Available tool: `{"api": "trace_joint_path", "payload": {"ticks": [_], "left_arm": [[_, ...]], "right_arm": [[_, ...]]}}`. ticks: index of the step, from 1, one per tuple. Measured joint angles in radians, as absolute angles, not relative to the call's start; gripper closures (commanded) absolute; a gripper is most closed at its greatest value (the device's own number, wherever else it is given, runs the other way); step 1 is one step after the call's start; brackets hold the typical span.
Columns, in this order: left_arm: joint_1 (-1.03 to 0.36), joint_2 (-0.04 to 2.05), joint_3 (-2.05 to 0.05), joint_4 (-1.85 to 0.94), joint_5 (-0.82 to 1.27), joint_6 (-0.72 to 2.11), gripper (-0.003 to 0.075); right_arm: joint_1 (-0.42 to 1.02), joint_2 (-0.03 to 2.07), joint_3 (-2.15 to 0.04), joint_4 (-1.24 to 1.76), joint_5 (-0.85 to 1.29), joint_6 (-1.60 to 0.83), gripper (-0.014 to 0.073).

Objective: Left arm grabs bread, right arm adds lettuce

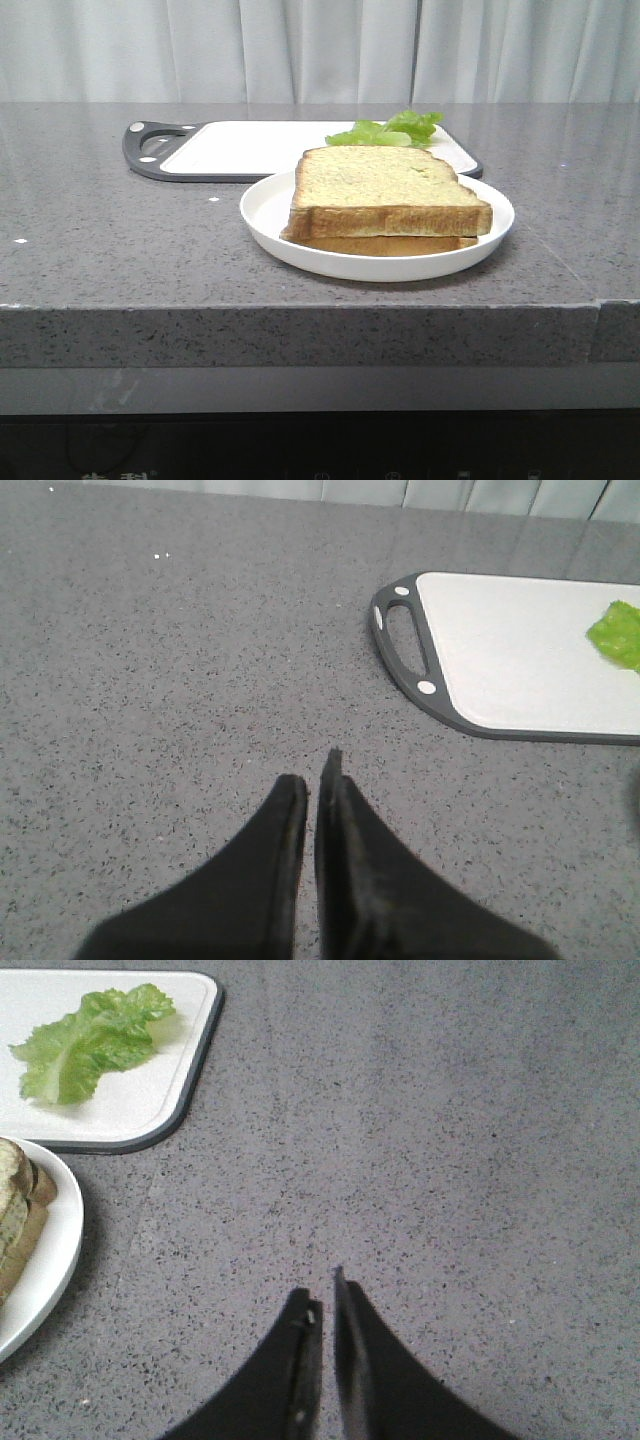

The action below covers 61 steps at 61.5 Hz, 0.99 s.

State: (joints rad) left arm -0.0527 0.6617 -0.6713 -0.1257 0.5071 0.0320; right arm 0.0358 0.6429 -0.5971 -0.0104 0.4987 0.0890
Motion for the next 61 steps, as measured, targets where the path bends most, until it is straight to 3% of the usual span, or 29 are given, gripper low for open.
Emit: {"api": "trace_joint_path", "payload": {"ticks": [4,9,22,45,61], "left_arm": [[-0.053,0.682,-0.671,-0.130,0.509,0.032,0.0351],[-0.053,0.705,-0.676,-0.158,0.524,0.032,0.0256],[-0.119,0.805,-0.745,-0.306,0.624,0.126,0.0297],[-0.494,1.143,-0.915,-0.403,0.601,0.172,0.0300],[-0.559,1.407,-1.084,-0.538,0.657,0.175,0.0300]], "right_arm": [[0.036,0.656,-0.597,-0.010,0.501,0.087,0.0180],[0.036,0.662,-0.597,-0.010,0.503,0.085,0.0109],[0.036,0.662,-0.597,-0.010,0.503,0.085,0.0107],[0.036,0.662,-0.597,-0.010,0.503,0.085,0.0107],[0.036,0.662,-0.597,-0.010,0.503,0.085,0.0107]]}}
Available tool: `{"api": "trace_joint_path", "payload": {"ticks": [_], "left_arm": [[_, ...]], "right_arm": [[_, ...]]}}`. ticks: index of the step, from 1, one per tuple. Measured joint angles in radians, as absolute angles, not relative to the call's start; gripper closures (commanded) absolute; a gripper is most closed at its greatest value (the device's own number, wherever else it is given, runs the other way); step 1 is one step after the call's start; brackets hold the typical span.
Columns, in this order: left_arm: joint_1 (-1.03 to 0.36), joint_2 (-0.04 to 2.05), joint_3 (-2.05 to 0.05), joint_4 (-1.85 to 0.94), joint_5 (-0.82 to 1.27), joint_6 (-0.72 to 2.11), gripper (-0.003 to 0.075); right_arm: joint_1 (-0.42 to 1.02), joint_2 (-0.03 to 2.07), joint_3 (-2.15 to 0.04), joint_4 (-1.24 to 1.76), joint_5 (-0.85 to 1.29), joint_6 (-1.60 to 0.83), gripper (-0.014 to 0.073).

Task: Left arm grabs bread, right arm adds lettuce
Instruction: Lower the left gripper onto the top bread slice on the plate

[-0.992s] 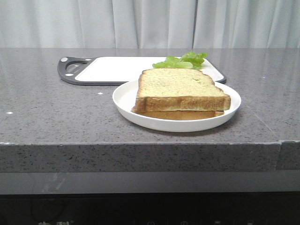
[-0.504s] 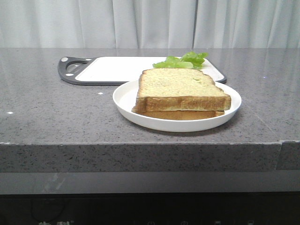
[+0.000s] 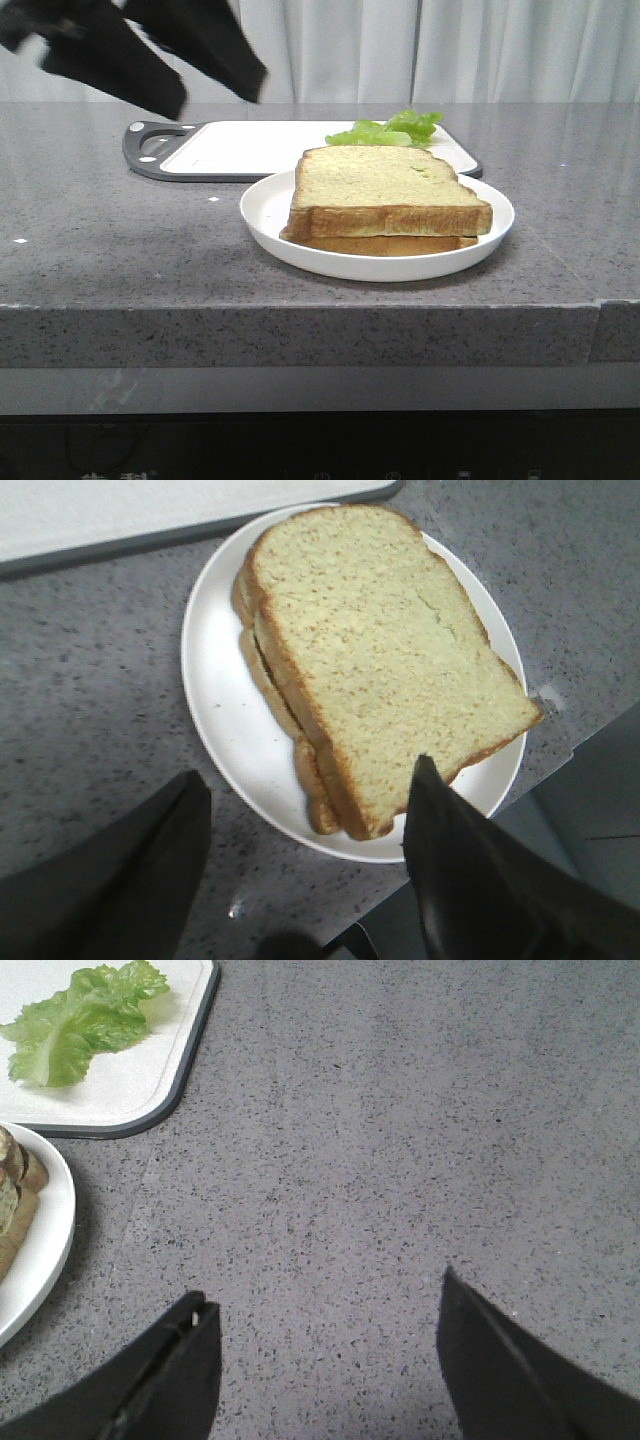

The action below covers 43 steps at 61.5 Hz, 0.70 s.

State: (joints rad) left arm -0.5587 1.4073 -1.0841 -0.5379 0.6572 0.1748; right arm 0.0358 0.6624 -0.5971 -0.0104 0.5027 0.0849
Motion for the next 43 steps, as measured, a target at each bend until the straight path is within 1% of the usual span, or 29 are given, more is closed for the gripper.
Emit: {"api": "trace_joint_path", "payload": {"ticks": [10,21,43], "left_arm": [[-0.559,1.550,-1.191,-0.591,0.719,0.175,0.0300],[-0.559,1.644,-1.267,-0.629,0.748,0.175,0.0300],[-0.563,1.708,-1.298,-0.641,0.762,0.175,0.0300]], "right_arm": [[0.036,0.662,-0.597,-0.010,0.503,0.087,0.0107],[0.036,0.662,-0.597,-0.010,0.503,0.087,0.0107],[0.036,0.662,-0.597,-0.010,0.503,0.087,0.0107]]}}
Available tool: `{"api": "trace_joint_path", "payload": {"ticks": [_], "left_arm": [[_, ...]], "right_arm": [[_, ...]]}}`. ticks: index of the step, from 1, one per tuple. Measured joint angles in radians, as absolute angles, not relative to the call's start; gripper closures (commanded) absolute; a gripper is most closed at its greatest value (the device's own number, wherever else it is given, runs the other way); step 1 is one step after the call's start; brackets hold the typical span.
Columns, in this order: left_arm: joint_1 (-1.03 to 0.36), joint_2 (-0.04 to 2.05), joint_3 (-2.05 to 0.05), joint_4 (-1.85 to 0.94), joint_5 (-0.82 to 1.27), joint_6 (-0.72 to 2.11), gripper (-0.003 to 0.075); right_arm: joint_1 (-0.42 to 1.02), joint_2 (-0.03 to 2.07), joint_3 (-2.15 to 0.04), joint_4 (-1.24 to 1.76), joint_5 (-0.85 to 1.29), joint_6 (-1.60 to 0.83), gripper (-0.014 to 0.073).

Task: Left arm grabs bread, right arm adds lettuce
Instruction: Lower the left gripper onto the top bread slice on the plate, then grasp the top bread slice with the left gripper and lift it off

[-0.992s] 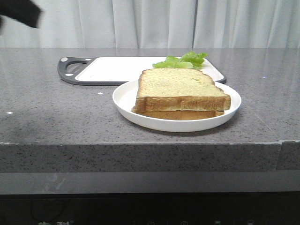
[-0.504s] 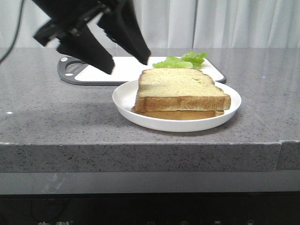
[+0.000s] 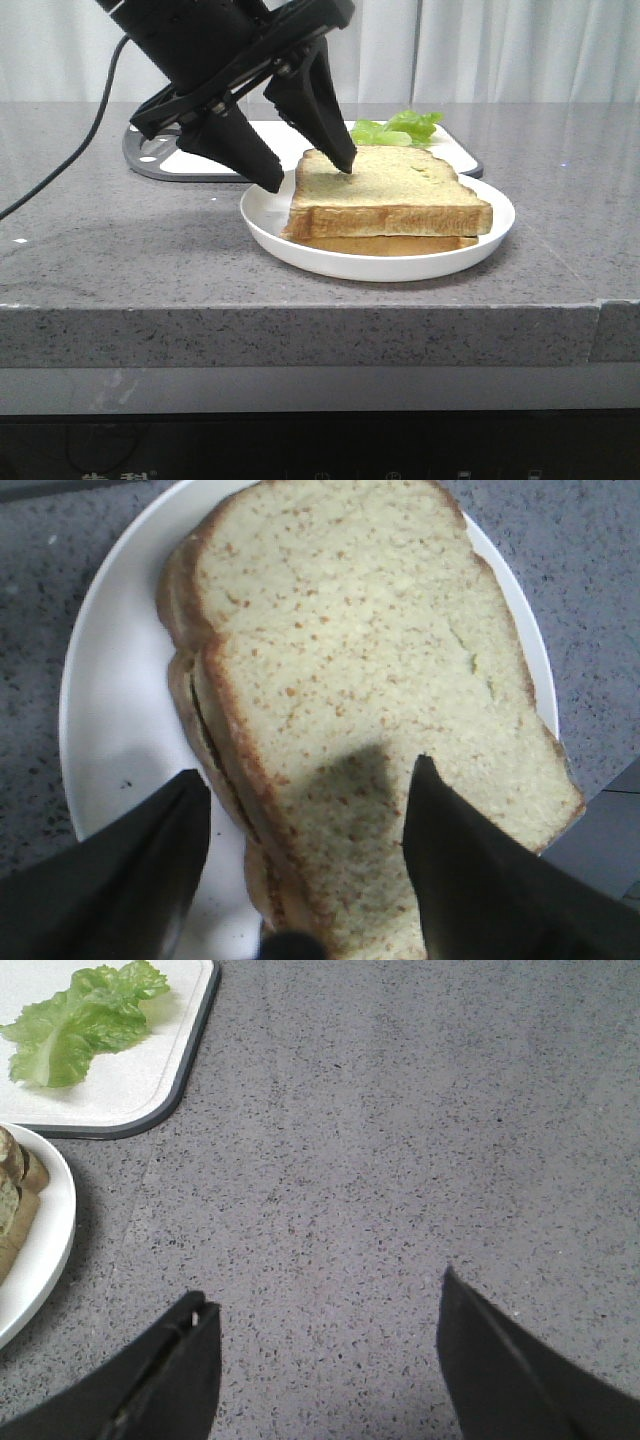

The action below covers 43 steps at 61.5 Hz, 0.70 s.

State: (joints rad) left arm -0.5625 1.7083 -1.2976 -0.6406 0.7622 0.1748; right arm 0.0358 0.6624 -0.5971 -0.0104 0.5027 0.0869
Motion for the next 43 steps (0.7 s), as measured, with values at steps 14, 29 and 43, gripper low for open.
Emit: {"api": "trace_joint_path", "payload": {"ticks": [14,29,43], "left_arm": [[-0.563,1.727,-1.298,-0.648,0.764,0.175,0.0437],[-0.563,1.727,-1.298,-0.661,0.767,0.175,0.0677],[-0.563,1.727,-1.298,-0.665,0.771,0.175,0.0741]], "right_arm": [[0.036,0.662,-0.597,-0.010,0.503,0.087,0.0107],[0.036,0.662,-0.597,-0.010,0.503,0.085,0.0107],[0.036,0.662,-0.597,-0.010,0.503,0.085,0.0107]]}}
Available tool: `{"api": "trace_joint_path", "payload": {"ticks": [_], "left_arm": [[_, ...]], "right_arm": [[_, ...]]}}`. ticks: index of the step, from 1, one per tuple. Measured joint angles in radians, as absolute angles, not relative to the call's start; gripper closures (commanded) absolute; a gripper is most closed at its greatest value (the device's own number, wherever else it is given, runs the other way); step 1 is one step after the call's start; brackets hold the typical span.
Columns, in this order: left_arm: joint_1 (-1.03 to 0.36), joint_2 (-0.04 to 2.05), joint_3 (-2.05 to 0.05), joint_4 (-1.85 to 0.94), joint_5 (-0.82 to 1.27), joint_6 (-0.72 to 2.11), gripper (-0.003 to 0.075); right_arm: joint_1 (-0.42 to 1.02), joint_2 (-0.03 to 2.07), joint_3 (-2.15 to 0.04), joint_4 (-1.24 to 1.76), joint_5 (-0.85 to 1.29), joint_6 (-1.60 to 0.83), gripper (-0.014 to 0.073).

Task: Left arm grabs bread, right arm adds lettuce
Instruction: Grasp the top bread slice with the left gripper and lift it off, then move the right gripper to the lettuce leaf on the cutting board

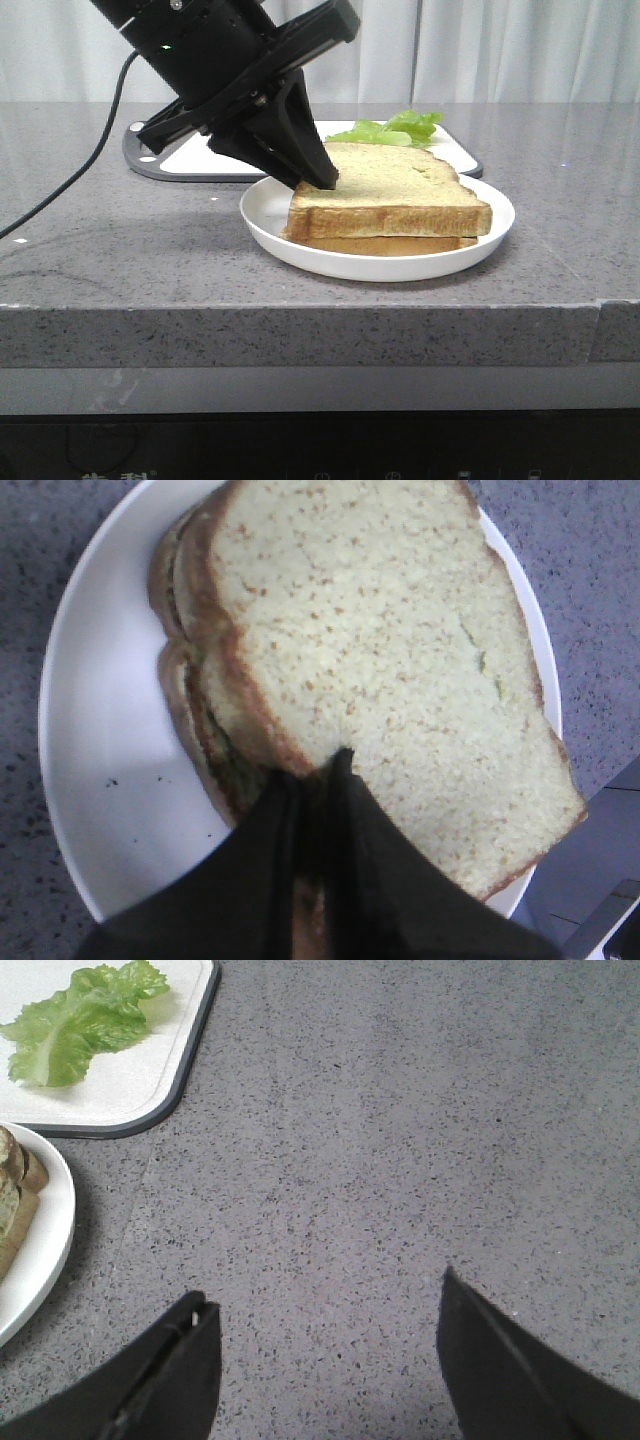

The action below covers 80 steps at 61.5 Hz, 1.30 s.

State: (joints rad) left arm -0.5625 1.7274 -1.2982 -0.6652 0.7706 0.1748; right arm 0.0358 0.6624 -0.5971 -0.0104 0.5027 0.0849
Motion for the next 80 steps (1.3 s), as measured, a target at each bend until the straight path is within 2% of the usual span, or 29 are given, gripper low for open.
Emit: {"api": "trace_joint_path", "payload": {"ticks": [12,26,39,49,63,80], "left_arm": [[-0.563,1.707,-1.298,-0.665,0.777,0.175,0.0741],[-0.546,1.584,-1.298,-0.651,0.826,0.175,0.0741],[-0.467,1.427,-1.287,-0.618,0.876,0.175,0.0741],[-0.389,1.265,-1.190,-0.585,0.886,0.175,0.0741],[-0.263,1.076,-1.020,-0.565,0.904,0.175,0.0741],[-0.249,1.009,-0.980,-0.533,0.906,0.175,0.0741]], "right_arm": [[0.036,0.662,-0.597,-0.010,0.503,0.085,0.0107],[0.036,0.662,-0.597,-0.010,0.503,0.085,0.0107],[0.036,0.662,-0.597,-0.007,0.503,0.085,0.0107],[0.036,0.678,-0.599,0.053,0.503,0.087,0.0107],[0.045,0.824,-0.690,0.142,0.542,0.074,0.0107],[0.064,1.101,-0.910,0.284,0.603,-0.065,0.0107]]}}
